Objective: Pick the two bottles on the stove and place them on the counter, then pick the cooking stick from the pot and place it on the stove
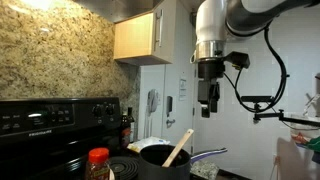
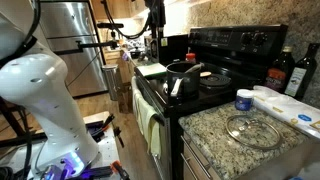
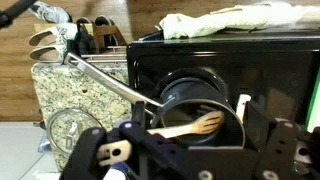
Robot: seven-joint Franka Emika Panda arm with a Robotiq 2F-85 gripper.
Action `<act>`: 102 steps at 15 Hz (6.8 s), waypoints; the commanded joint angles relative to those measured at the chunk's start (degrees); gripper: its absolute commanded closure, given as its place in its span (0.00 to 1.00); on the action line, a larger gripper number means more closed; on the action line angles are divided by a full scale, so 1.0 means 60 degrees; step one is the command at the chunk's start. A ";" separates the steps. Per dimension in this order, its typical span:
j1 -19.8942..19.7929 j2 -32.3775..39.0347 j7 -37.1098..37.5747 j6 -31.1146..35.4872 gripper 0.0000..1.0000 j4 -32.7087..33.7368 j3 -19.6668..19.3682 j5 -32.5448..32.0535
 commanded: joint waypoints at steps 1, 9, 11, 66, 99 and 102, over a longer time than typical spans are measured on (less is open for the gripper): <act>0.0057 0.0009 0.0019 -0.0015 0.00 0.0016 -0.0047 -0.0024; 0.0319 0.1352 0.0849 0.0730 0.00 0.0747 0.0562 0.0100; 0.0392 0.1943 0.1573 0.1185 0.00 0.1052 0.0860 0.0101; 0.2814 0.9514 0.0394 0.1791 0.23 0.7420 0.0321 -0.0625; 0.2676 0.7462 0.0597 0.0191 0.77 0.7163 -0.0203 -0.0862; 0.2554 0.6644 0.0859 -0.0140 0.77 0.6928 -0.0262 -0.0885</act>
